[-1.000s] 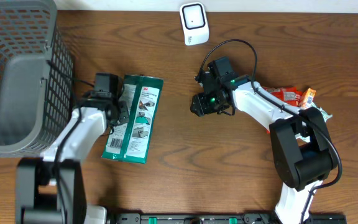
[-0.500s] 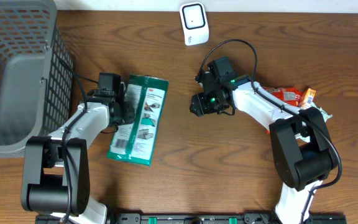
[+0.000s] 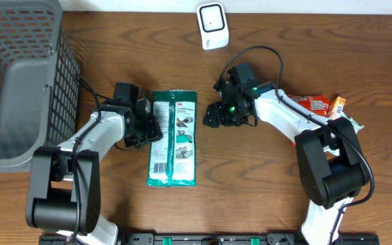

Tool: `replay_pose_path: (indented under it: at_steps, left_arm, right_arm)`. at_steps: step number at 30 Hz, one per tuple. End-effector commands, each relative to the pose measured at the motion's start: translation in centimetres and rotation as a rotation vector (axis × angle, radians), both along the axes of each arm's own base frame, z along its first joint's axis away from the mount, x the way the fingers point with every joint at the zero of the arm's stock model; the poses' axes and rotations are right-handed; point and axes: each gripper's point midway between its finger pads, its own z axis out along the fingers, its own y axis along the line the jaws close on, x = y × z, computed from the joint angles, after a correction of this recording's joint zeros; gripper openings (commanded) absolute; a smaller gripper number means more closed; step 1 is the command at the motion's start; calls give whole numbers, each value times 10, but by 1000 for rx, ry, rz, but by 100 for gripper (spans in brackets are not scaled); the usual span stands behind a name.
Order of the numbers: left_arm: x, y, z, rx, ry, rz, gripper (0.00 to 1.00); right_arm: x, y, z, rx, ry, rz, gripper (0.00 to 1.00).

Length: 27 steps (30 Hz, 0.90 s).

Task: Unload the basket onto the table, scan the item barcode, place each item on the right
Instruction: 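Lower the right gripper onto the gloves pack's right edge and grasp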

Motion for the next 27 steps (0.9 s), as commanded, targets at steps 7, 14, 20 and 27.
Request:
replay_pose_path:
  at_steps: [7,14,20,27]
  left_arm:
    - [-10,-6,-11,-24,40,-11,35]
    - [-14,0,-16,13,49,-5,35]
    - [-24,5,-24,36,74,-2,35]
    - [-30,6,-28,37,84,-2,35]
  right_arm:
    - [-38,6,-6,18,174,20,67]
    - [-61,22,-6,64,236,55,68]
    - [-72,33,-13,64,256,43,68]
    - [-80,58,-20,187,237,42,61]
